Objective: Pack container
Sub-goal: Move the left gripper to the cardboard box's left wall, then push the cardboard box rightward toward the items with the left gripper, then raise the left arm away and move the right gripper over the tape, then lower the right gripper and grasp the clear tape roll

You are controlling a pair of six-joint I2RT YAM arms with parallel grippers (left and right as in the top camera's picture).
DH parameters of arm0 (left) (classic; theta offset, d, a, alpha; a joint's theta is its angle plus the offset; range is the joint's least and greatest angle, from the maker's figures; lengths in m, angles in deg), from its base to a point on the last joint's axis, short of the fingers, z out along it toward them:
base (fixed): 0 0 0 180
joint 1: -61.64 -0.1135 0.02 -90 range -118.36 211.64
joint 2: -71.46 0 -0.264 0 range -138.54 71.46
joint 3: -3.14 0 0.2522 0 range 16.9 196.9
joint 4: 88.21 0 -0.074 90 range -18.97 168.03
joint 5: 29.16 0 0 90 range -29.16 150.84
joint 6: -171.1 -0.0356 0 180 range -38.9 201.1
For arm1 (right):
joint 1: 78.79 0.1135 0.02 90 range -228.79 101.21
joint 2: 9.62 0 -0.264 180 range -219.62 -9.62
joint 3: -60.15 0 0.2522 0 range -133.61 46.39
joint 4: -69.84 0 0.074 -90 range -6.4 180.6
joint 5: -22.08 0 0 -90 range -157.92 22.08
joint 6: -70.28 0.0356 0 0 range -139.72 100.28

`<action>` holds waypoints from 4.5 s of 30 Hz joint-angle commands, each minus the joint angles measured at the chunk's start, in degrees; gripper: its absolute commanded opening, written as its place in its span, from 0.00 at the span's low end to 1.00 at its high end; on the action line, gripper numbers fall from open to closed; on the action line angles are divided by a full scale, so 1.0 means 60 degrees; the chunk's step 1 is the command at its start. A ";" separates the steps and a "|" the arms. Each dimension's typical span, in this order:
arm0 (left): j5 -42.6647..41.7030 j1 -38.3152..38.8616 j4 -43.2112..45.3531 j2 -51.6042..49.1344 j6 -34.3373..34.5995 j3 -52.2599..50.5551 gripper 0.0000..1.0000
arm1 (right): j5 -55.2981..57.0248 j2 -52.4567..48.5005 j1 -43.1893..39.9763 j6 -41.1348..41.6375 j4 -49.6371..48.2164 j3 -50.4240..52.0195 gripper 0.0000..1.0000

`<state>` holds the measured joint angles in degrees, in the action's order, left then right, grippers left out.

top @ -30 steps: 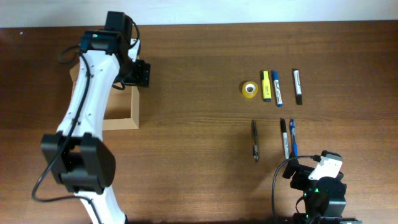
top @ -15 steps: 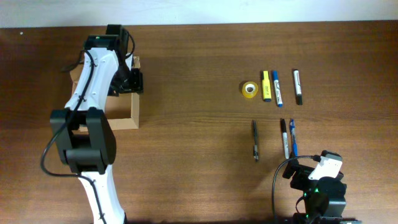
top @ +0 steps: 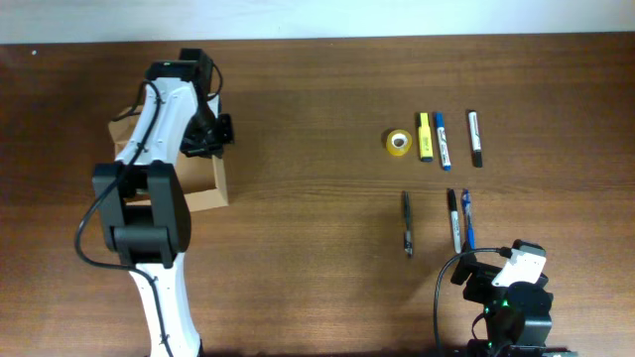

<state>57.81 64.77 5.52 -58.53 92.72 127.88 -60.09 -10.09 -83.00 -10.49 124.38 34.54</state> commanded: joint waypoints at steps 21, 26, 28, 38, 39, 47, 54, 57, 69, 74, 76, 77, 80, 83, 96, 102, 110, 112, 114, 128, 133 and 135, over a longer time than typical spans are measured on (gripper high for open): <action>0.1574 0.5537 -0.1373 -0.0652 0.3610 0.5056 0.02 | 0.0018 0.0055 -0.0062 0.0047 0.0004 0.0011 0.99; 0.1293 0.5785 -0.0736 -0.1333 0.4255 0.5056 0.02 | 0.0018 0.0055 -0.0062 0.0047 0.0004 0.0011 0.99; 0.0871 0.5748 -0.0568 -0.1668 0.4470 0.5056 0.02 | 0.0018 0.0055 -0.0062 0.0047 0.0004 0.0011 0.99; 0.0492 0.5635 -0.0488 -0.2342 0.4462 0.5056 0.47 | 0.0018 0.0055 -0.0062 0.0047 0.0004 0.0011 0.99; 0.0455 0.5635 -0.0517 -0.2339 0.4455 0.5060 0.57 | 0.0018 0.0055 -0.0062 0.0047 0.0004 0.0011 0.99; 0.0739 0.5584 -0.1541 -0.2331 0.4131 0.6258 0.65 | 0.0018 0.0055 -0.0062 0.0047 0.0004 0.0011 0.99; 0.1086 0.5060 -0.3096 -0.2331 0.3486 0.8918 0.67 | 0.0018 0.0055 -0.0062 0.0047 0.0007 0.0011 0.99; 0.1198 0.4688 -0.3534 -0.2331 0.3246 0.9930 0.67 | 0.0018 0.0055 -0.0062 0.0047 0.0004 0.0011 0.99; 0.1239 0.1555 -0.4029 -0.1847 0.1869 1.1216 0.76 | 0.0011 0.0055 -0.0062 0.0051 -0.0222 0.0011 0.99; 0.1927 0.0047 -0.3982 -0.1923 0.1614 1.1041 0.96 | -0.2251 -0.0113 -0.0062 0.0047 -0.2131 -0.0036 0.99; 0.2120 -0.0393 -0.3876 -0.2033 0.1617 1.1009 1.00 | -0.2743 -0.0528 -0.0062 0.0047 -0.2936 -0.0200 0.99; 0.2142 -0.0608 -0.3821 -0.2095 0.1617 1.1009 1.00 | -0.2779 -0.0962 -0.0062 0.0044 -0.3213 -0.0437 0.99; 0.2131 -0.1067 -0.3774 -0.2244 0.1621 1.1009 1.00 | -0.2776 -0.2699 -0.0058 -0.0018 -0.3308 -0.1497 0.99; 0.2131 -0.1395 -0.3770 -0.2280 0.1621 1.1009 1.00 | -0.2776 -0.5337 -0.0051 -0.0069 -0.2714 -0.3391 0.99; 0.2127 -0.1738 -0.3781 -0.2280 0.1617 1.1009 1.00 | -0.2401 -1.6899 0.1902 -0.3340 0.3785 -1.6211 0.99; 0.2131 -0.1741 -0.3781 -0.2280 0.1617 1.1009 1.00 | -0.2484 -1.8713 0.2255 -0.2801 0.3184 -1.7180 0.99; 0.2131 -0.1741 -0.3778 -0.2280 0.1617 1.1009 1.00 | -0.1967 -2.0418 0.2069 -0.0623 0.3187 -1.7180 0.79; 0.2131 -0.1741 -0.3781 -0.2280 0.1617 1.1009 1.00 | -0.1912 -2.0680 0.2022 -0.0240 0.3297 -1.7176 0.79; 0.2131 -0.1738 -0.3778 -0.2280 0.1617 1.1009 1.00 | -0.1905 -2.0921 0.1989 -0.0080 0.3428 -1.7176 0.79; 0.2127 -0.1738 -0.3778 -0.2280 0.1617 1.1009 1.00 | -0.1435 -2.1525 0.1945 0.0127 0.3993 -1.7132 0.47; 0.2131 -0.1738 -0.3778 -0.2280 0.1617 1.1009 1.00 | -0.1402 -2.1846 0.1945 0.0160 0.4266 -1.7132 0.43; 0.2131 -0.1738 -0.3781 -0.2280 0.1617 1.1009 1.00 | -0.1402 -2.1955 0.1945 0.0164 0.4328 -1.7132 0.41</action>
<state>70.12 54.70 -17.06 -72.45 103.12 193.99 -69.42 -139.92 -70.94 -10.42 149.88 -67.08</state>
